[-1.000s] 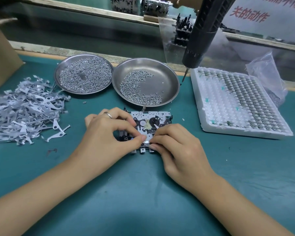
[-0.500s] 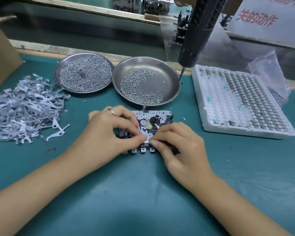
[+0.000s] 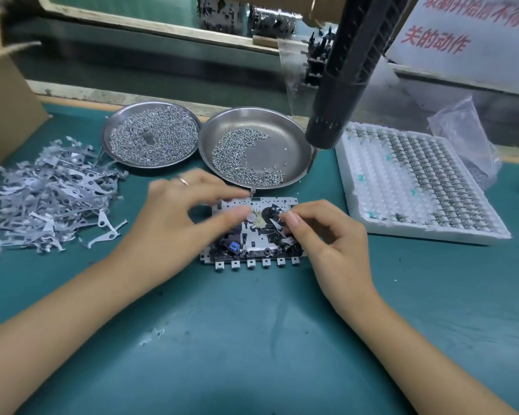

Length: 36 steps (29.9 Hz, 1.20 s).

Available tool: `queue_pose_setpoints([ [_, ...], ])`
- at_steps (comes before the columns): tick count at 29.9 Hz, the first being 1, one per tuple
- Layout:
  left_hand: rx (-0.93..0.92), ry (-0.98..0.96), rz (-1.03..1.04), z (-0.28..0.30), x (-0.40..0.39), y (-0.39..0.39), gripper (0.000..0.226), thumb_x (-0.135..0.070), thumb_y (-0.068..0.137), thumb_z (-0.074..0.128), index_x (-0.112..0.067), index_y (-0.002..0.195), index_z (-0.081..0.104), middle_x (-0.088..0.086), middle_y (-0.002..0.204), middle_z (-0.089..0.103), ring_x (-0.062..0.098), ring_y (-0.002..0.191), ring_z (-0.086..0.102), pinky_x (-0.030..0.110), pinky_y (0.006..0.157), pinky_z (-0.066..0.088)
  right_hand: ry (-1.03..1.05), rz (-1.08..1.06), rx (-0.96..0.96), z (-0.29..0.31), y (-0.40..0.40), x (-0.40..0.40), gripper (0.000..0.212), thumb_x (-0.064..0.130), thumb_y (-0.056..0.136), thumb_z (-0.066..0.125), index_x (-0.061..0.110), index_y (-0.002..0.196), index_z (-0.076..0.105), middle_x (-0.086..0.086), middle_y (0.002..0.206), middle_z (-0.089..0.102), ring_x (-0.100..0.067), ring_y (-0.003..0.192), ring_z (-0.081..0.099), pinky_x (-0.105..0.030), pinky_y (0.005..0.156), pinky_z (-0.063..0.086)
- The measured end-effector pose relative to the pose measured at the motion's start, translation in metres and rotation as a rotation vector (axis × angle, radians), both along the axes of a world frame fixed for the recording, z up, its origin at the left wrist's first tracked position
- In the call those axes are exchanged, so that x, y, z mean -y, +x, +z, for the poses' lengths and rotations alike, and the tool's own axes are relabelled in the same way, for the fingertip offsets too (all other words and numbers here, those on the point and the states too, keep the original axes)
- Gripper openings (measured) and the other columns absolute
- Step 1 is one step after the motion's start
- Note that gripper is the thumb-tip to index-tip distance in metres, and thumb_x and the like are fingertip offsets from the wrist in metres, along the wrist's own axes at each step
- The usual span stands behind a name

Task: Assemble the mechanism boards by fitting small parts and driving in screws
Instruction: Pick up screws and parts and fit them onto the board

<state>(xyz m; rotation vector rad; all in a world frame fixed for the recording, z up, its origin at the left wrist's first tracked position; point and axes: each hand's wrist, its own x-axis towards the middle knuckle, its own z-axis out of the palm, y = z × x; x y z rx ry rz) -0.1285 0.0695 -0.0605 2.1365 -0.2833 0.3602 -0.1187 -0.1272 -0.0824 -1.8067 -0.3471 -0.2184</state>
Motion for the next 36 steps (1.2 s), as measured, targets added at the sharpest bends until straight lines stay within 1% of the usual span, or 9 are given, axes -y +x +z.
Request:
queue_pose_setpoints([
  [1,0.085,0.056,0.08,0.001,-0.007,0.006,0.021,-0.037,0.084,0.066,-0.024,0.1,0.073,-0.007,0.09,0.066,0.006,0.08,0.06,0.026,0.085,0.046,0.002,0.0,0.003,0.0,0.0,0.0,0.01,0.007,0.086,0.066,0.01,0.077,0.069,0.002,0.075,0.063,-0.008,0.073,0.059,-0.015,0.07,0.042],
  [3,0.179,0.263,0.304,0.004,-0.026,0.025,0.023,-0.026,0.092,0.058,-0.013,0.107,0.071,0.01,0.097,0.066,0.023,0.087,0.062,0.04,0.087,0.046,0.0,-0.001,0.014,0.0,0.0,0.0,0.012,0.006,0.086,0.066,0.012,0.077,0.069,0.004,0.075,0.063,-0.006,0.073,0.059,-0.013,0.069,0.042],
  [5,0.07,0.498,0.456,0.004,-0.047,0.048,0.028,-0.023,0.095,0.055,-0.014,0.118,0.065,0.017,0.113,0.062,0.038,0.104,0.056,0.047,0.092,0.039,-0.002,-0.001,0.016,0.0,0.0,-0.001,0.014,0.004,0.086,0.066,0.013,0.076,0.069,0.005,0.075,0.063,-0.007,0.073,0.059,-0.013,0.069,0.042],
  [8,-0.196,0.719,0.513,0.003,-0.062,0.072,0.033,-0.022,0.094,0.054,-0.017,0.127,0.059,0.018,0.126,0.057,0.041,0.115,0.049,0.045,0.094,0.036,-0.002,0.002,0.016,0.0,0.001,-0.001,0.015,0.004,0.086,0.066,0.013,0.075,0.069,0.005,0.074,0.063,-0.007,0.073,0.059,-0.014,0.069,0.043],
  [12,-0.24,0.606,0.543,0.005,-0.064,0.083,0.019,-0.018,0.09,0.062,-0.017,0.106,0.072,0.016,0.11,0.068,0.039,0.107,0.057,0.039,0.091,0.043,-0.012,0.006,0.044,0.0,0.002,-0.001,0.018,0.002,0.085,0.067,0.015,0.073,0.068,0.007,0.073,0.063,-0.006,0.072,0.058,-0.012,0.068,0.042],
  [16,-0.072,0.595,0.577,0.005,-0.064,0.079,0.008,-0.016,0.087,0.066,-0.017,0.089,0.075,0.011,0.091,0.072,0.033,0.094,0.062,0.036,0.082,0.04,-0.016,0.006,0.055,-0.001,0.004,-0.002,0.019,0.003,0.085,0.067,0.017,0.072,0.068,0.008,0.073,0.063,-0.007,0.072,0.058,-0.012,0.068,0.042],
  [20,0.021,0.578,0.597,0.003,-0.066,0.074,0.011,-0.022,0.091,0.062,-0.018,0.093,0.072,0.01,0.095,0.071,0.034,0.094,0.061,0.036,0.082,0.033,-0.02,0.01,0.059,-0.001,0.004,-0.002,0.02,0.004,0.084,0.067,0.018,0.071,0.067,0.009,0.072,0.062,-0.007,0.072,0.058,-0.013,0.069,0.043],
  [25,0.062,0.562,0.609,0.0,-0.067,0.072,0.014,-0.02,0.093,0.057,-0.015,0.097,0.07,0.014,0.094,0.071,0.037,0.09,0.06,0.037,0.085,0.033,-0.027,0.014,0.056,0.0,0.004,-0.002,0.021,0.006,0.084,0.067,0.023,0.071,0.066,0.011,0.073,0.063,-0.008,0.073,0.059,-0.015,0.069,0.043],
  [36,0.009,0.419,0.586,-0.002,-0.067,0.068,0.015,-0.023,0.086,0.068,-0.016,0.098,0.073,0.01,0.091,0.072,0.04,0.096,0.058,0.042,0.086,0.047,-0.04,0.019,0.056,-0.001,0.004,-0.001,0.019,0.006,0.084,0.068,0.019,0.072,0.068,0.008,0.074,0.064,-0.01,0.073,0.059,-0.018,0.069,0.045],
])
